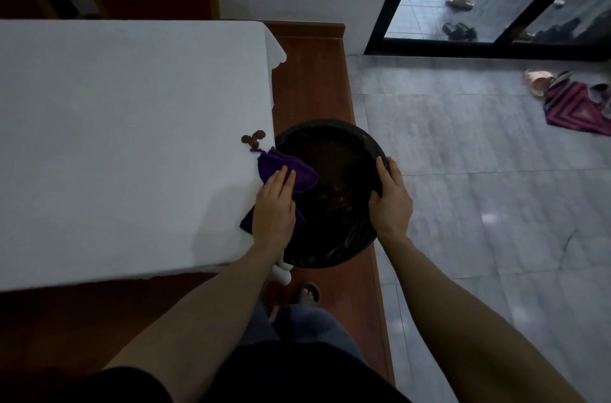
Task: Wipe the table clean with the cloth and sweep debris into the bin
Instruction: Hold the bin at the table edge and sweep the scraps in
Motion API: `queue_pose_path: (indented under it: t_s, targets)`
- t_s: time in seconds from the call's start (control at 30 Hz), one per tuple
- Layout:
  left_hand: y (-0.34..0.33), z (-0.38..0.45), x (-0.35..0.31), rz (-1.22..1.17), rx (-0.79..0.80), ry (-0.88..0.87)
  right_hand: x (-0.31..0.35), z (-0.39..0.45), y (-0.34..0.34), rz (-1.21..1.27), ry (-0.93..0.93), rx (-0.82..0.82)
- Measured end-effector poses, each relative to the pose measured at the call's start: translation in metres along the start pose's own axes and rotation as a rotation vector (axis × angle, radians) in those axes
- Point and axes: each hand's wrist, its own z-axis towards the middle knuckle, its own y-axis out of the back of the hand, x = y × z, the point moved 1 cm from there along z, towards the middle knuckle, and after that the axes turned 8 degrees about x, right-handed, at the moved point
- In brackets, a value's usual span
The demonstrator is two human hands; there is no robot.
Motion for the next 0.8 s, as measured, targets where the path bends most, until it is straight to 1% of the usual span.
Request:
queue_pose_path:
  t_s: [0.17, 0.3, 0.43, 0.63, 0.8]
  targets:
    - [0.002, -0.002, 0.002, -0.001, 0.004, -0.051, 0.007, 0.01, -0.003, 0.007, 0.029, 0.004]
    - [0.006, -0.008, 0.002, -0.071, 0.008, -0.077, 0.018, 0.022, -0.002, 0.0, 0.065, 0.006]
    - [0.026, 0.0, 0.007, -0.155, -0.066, -0.101, 0.024, 0.03, -0.002, -0.006, 0.066, 0.015]
    - [0.078, 0.029, 0.02, -0.246, -0.162, -0.14, 0.033, 0.038, -0.001, -0.022, 0.046, 0.042]
    - [0.125, 0.057, 0.051, -0.249, -0.277, -0.082, 0.035, 0.042, -0.003, -0.039, 0.03, 0.051]
